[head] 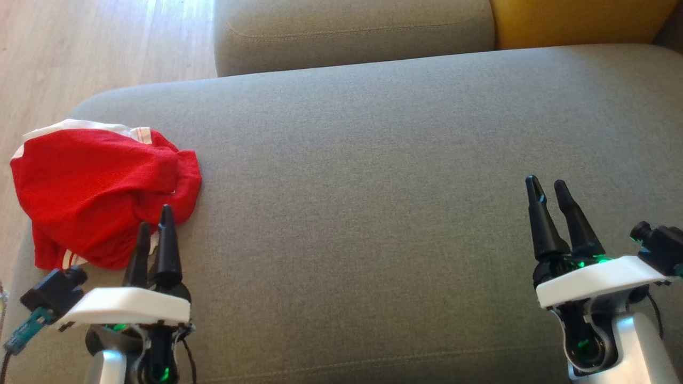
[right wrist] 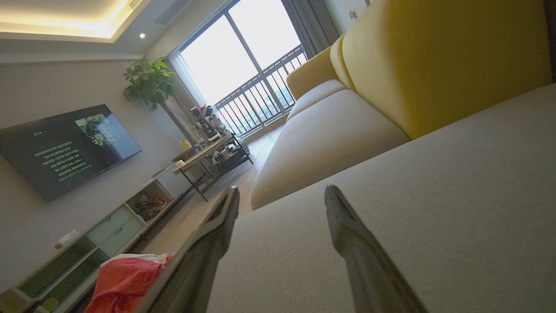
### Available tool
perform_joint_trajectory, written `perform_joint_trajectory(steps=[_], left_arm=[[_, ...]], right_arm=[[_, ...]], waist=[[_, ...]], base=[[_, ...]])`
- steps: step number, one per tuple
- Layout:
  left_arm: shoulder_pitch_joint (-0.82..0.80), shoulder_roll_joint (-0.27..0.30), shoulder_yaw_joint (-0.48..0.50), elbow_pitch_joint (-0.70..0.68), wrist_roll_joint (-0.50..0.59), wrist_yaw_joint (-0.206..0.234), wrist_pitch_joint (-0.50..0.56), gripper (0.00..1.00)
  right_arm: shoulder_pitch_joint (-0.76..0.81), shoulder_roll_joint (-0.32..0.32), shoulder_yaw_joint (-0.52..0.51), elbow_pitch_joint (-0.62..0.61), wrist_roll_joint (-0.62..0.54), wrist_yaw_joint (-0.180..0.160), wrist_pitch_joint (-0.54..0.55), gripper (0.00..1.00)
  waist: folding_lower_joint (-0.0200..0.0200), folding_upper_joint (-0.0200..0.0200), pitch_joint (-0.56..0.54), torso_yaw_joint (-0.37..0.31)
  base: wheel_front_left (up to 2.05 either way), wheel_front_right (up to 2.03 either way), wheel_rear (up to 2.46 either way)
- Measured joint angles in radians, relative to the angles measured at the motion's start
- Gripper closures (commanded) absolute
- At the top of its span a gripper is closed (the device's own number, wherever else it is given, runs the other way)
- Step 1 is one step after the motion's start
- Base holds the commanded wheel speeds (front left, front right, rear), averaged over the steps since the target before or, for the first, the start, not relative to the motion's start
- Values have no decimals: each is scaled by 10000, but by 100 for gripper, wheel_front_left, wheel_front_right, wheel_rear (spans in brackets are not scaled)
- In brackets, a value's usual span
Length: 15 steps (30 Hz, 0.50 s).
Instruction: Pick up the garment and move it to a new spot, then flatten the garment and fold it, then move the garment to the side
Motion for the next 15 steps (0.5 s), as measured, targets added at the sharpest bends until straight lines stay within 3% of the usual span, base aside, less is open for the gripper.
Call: perform_joint_trajectory(steps=[6, 15], left_arm=[[12, 100, -286, -19, 790, 188, -136, 0], [13, 654, -1137, 138, 2447, 826, -435, 0]], right_arm=[[-1, -4, -31, 219, -805, 0, -132, 0], [-56, -12, 224, 297, -1948, 0, -408, 0]], waist=[[0, 0, 17, -126], [0, 0, 60, -305]], base=[[0, 0, 0], [0, 0, 0]])
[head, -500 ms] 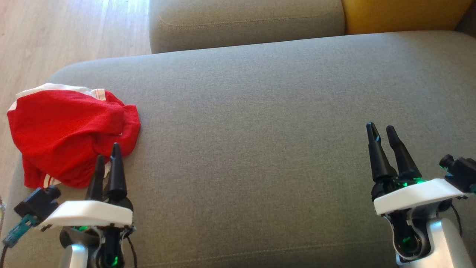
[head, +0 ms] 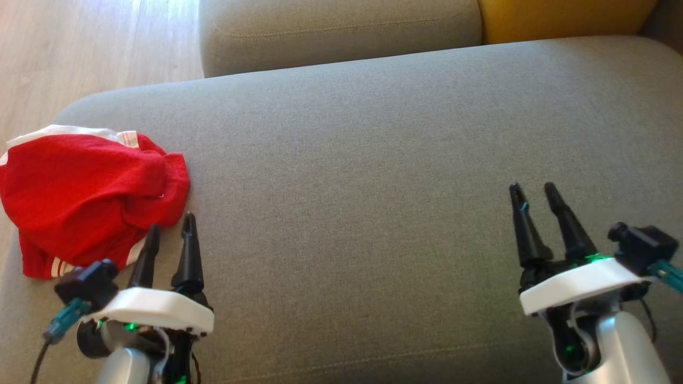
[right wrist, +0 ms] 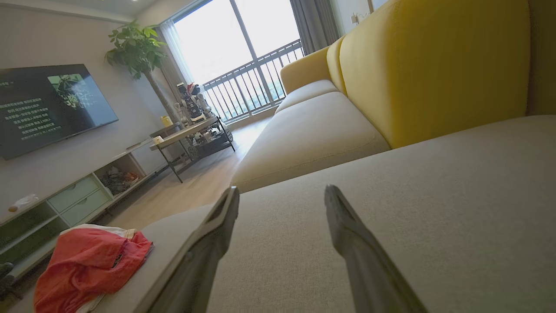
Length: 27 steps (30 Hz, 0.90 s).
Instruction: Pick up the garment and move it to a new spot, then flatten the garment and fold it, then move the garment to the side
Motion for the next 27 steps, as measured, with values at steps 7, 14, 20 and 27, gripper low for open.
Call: perform_joint_trajectory(steps=[7, 14, 20, 27], left_arm=[[-4, 414, -635, 63, 999, 575, -188, 0], [-19, 773, -1373, 476, 1964, 1108, -412, 0], [-99, 844, -1609, 673, 2157, 1269, -541, 0], [-177, 671, -1546, 761, 2077, 1225, -721, 0]], right_arm=[[1, -6, 157, 213, -903, 0, -211, 0], [-5, -8, 215, 142, -1914, 0, -385, 0], [-135, -10, 217, 88, -2282, 0, -545, 0], [-182, -13, 190, 117, -2307, 0, -779, 0]], waist=[[0, 0, -13, -45], [0, 0, -24, -54], [0, 0, -13, -72], [0, 0, -6, -115]], base=[[0, 0, 0], [0, 0, 0], [0, 0, 0], [0, 0, 0]])
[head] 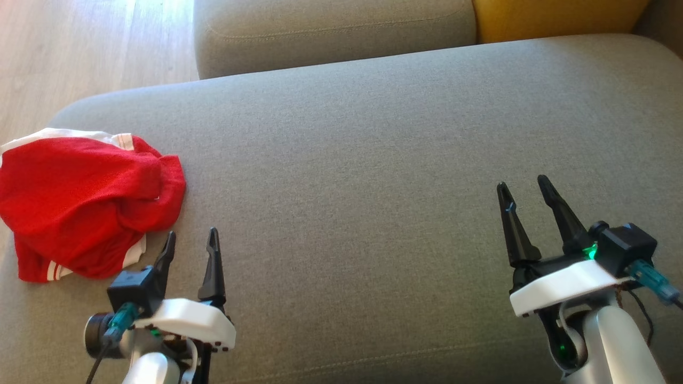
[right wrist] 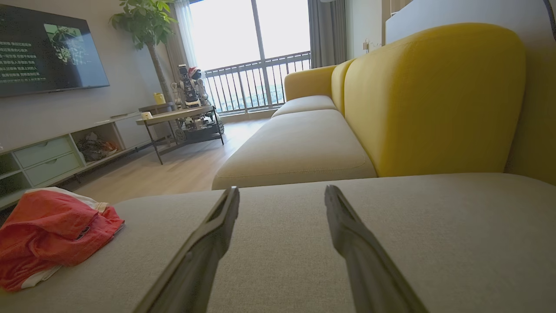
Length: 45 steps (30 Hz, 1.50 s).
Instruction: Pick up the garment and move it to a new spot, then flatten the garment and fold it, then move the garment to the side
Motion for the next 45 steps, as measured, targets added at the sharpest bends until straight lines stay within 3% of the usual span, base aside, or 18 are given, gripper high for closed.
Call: perform_joint_trajectory(steps=[7, 13, 21, 45], left_arm=[[-1, -399, 424, 127, -48, -416, -213, 0], [1, -556, 543, 426, 545, -685, -410, 0], [2, -692, 589, 752, 1664, -777, -600, 0], [-3, -1032, 1095, 926, 2002, -1049, -600, 0]], right_arm=[[-2, -13, -138, 460, 510, 0, -190, 0], [-117, -15, -35, 802, 29, 0, -359, 0], [-376, -19, 82, 838, -1110, 0, -570, 0], [-376, -29, 4, 1011, -1158, 0, -571, 0]], waist=[[0, 0, 4, -47], [0, 0, 13, -81], [-1, 0, -28, -72], [0, 0, -78, 105]], base=[[0, 0, 0], [0, 0, 0], [0, 0, 0], [0, 0, 0]])
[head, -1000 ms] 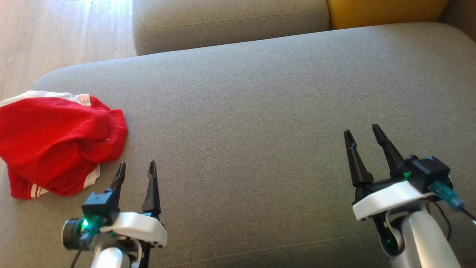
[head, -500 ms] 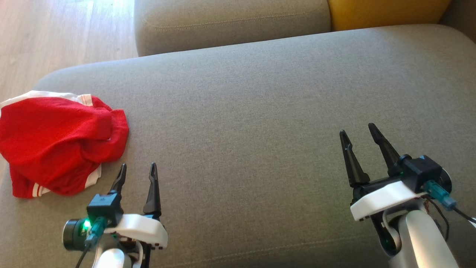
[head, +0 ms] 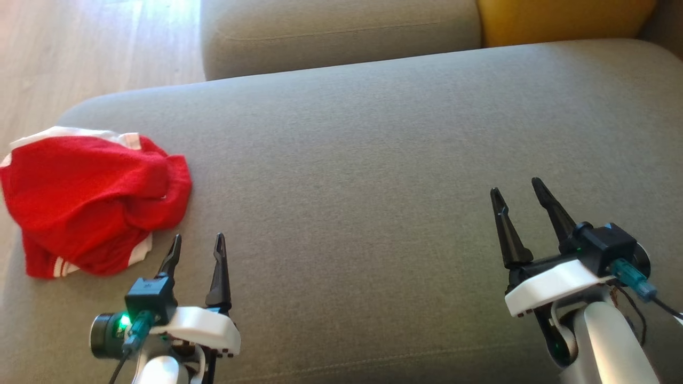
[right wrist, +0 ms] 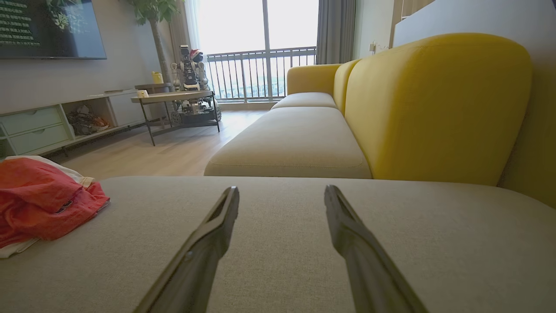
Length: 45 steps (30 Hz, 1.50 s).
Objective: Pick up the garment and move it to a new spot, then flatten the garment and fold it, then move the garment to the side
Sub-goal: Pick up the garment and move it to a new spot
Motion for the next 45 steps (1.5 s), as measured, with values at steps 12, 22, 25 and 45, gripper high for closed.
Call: perform_joint_trajectory(steps=[12, 22, 25, 45], left_arm=[[-3, -27, 161, -44, 134, -107, -10, 0], [56, -36, 357, -247, 230, -245, -10, 0], [216, -35, 360, -265, 360, -245, -10, 0], [419, -35, 729, -474, 395, -259, -10, 0]], right_arm=[[19, -19, 265, -105, 188, 0, -2, 0], [131, -31, 688, -244, 259, 0, -12, 0], [253, -31, 757, -228, 499, 0, -12, 0], [248, -33, 932, -174, 614, 0, -12, 0]], waist=[[0, 0, -25, 1222], [0, 0, -15, 2984], [0, 0, -39, 3429], [0, 0, 2, 3965]], base=[[0, 0, 0], [0, 0, 0], [0, 0, 0], [0, 0, 0]])
